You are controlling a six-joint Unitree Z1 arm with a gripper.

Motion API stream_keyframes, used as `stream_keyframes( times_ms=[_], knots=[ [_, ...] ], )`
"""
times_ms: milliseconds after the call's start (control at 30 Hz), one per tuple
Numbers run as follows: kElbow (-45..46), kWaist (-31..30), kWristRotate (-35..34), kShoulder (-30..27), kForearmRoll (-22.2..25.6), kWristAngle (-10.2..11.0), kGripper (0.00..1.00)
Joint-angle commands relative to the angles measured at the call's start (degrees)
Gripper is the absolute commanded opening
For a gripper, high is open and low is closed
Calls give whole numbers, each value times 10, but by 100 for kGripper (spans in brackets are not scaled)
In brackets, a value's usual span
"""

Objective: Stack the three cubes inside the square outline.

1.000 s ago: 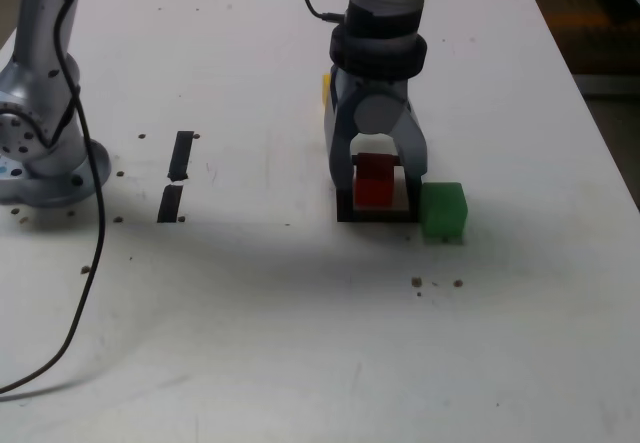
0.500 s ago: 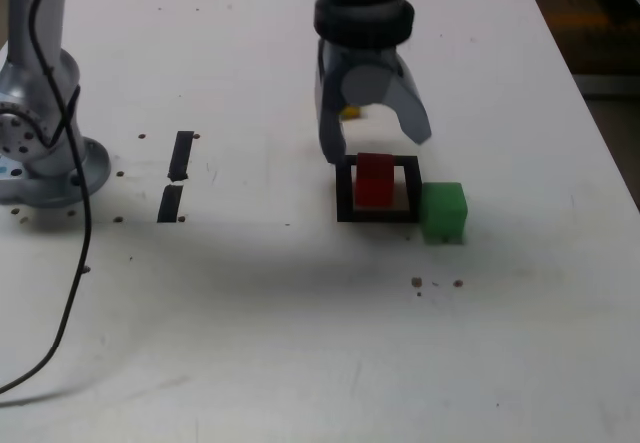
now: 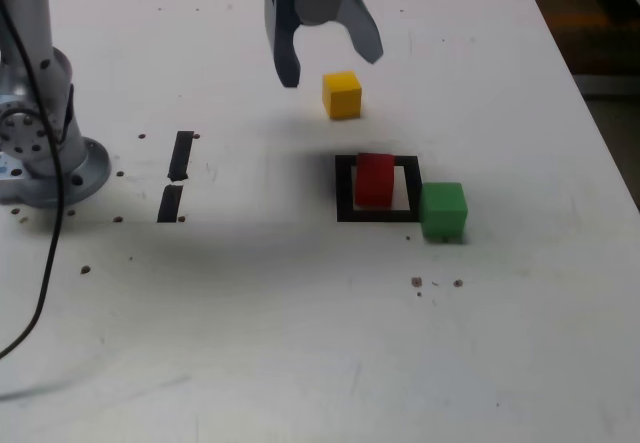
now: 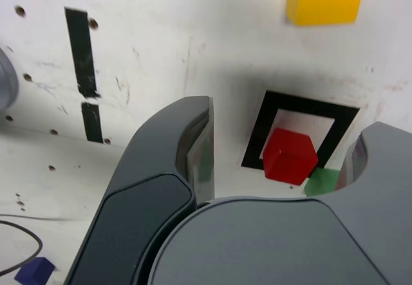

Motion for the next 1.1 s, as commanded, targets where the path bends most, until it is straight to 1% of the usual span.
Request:
stream_keyframes(
  times_ms=[0,133,233,567,733,1067],
  knots=[
    [-1,13,11,5,1,1,82],
    [-2,40,31,23,-6,3,86],
    [-4,55,39,40,-20,4,89],
    [-9,73,55,71,-78,-1,99],
    [-6,85,59,80,-88,-1,99],
    [-6,104,70,99,-90,-8,99]
  ],
)
